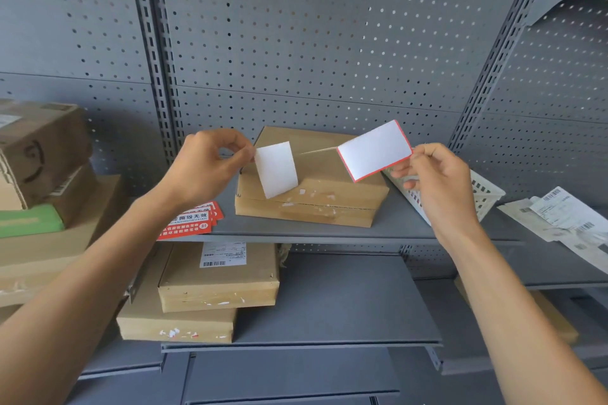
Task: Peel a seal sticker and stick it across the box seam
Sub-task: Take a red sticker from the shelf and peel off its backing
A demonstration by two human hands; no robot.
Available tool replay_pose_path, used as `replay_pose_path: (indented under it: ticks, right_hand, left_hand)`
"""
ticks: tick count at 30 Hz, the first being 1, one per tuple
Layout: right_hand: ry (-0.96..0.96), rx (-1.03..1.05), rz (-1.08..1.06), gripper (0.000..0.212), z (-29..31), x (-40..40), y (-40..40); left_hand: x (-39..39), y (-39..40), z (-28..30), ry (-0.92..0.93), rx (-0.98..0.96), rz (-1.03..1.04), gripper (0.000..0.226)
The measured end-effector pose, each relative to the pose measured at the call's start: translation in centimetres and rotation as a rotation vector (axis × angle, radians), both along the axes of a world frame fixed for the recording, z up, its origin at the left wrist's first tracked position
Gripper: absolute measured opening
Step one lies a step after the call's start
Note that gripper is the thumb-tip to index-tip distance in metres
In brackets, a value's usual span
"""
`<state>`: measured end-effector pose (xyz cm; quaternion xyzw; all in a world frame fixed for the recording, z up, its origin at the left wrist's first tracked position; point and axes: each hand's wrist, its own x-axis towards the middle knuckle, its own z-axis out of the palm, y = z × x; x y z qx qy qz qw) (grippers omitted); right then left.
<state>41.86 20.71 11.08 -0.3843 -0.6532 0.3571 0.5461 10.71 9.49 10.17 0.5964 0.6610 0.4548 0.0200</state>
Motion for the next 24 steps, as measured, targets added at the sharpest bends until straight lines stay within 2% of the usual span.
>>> replay_pose_path:
  ticks: [10, 16, 19, 24]
  right_hand:
    - [0.030, 0.025, -0.078, 0.022, 1.9, 3.2, 1.7]
    - [0.019, 0.051, -0.272, 0.014, 2.6, 6.8, 3.3]
    - [-0.058, 0.023, -0.345, 0.016, 2.3, 8.8, 4.6]
    - [-0.226, -0.062, -0.346, 0.015, 0.1, 10.7, 5.8]
  left_hand:
    - [0.4, 0.3, 0.7, 0.098, 0.001, -0.004, 0.015]
    - [1.3, 0.5, 1.2, -0.028, 0.098, 0.030, 0.016]
    - [1.5, 0.8, 1.3, -0.106, 0.150, 0.039, 0.018]
    - [2.0, 1.5, 1.3, -0.183, 0.196, 0.038, 0.018]
